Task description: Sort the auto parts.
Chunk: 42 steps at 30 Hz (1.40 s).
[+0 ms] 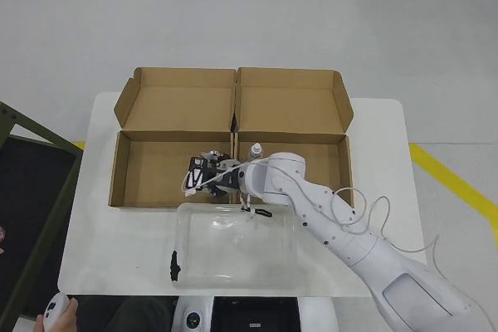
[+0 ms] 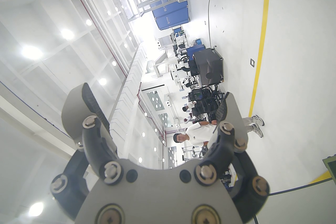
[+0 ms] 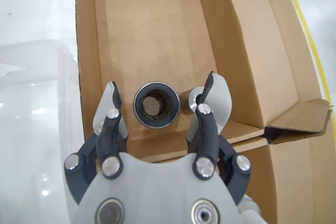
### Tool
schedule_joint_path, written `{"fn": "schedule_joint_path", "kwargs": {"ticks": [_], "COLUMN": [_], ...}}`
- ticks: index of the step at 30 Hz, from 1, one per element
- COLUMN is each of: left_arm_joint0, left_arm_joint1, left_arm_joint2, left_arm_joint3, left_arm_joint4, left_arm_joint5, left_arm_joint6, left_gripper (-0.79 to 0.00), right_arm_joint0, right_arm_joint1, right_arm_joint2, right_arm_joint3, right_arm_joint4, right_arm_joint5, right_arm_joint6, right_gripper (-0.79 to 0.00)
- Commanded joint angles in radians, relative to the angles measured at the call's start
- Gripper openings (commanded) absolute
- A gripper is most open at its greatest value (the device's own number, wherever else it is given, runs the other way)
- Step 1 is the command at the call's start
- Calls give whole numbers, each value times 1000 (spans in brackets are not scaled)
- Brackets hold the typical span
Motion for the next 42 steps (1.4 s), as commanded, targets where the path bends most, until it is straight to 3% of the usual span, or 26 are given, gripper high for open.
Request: {"fn": "schedule_joint_path", "kwargs": {"ticks": [1, 16, 31, 42], "left_arm_joint0": [0, 0, 0, 0], "left_arm_joint1": [0, 0, 0, 0], "left_arm_joint2": [0, 0, 0, 0], "left_arm_joint3": [0, 0, 0, 0], "left_arm_joint4": [0, 0, 0, 0], "left_arm_joint5": [0, 0, 0, 0], "left_arm_joint6": [0, 0, 0, 0], "left_gripper": [0, 0, 0, 0], "right_arm_joint0": [-7, -168, -500, -783], "right_arm_joint1": [3, 53, 131, 184], "right_arm_joint2": [10, 151, 373, 612], "right_arm_joint3": [-31, -359, -686, -792], "right_arm_joint4": [1, -5, -112, -206], "right_arm_joint5": [-5, -46, -96, -106], "right_arm_joint6": [-1, -17, -91, -278], "right_gripper": [-219, -222, -175, -142]}}
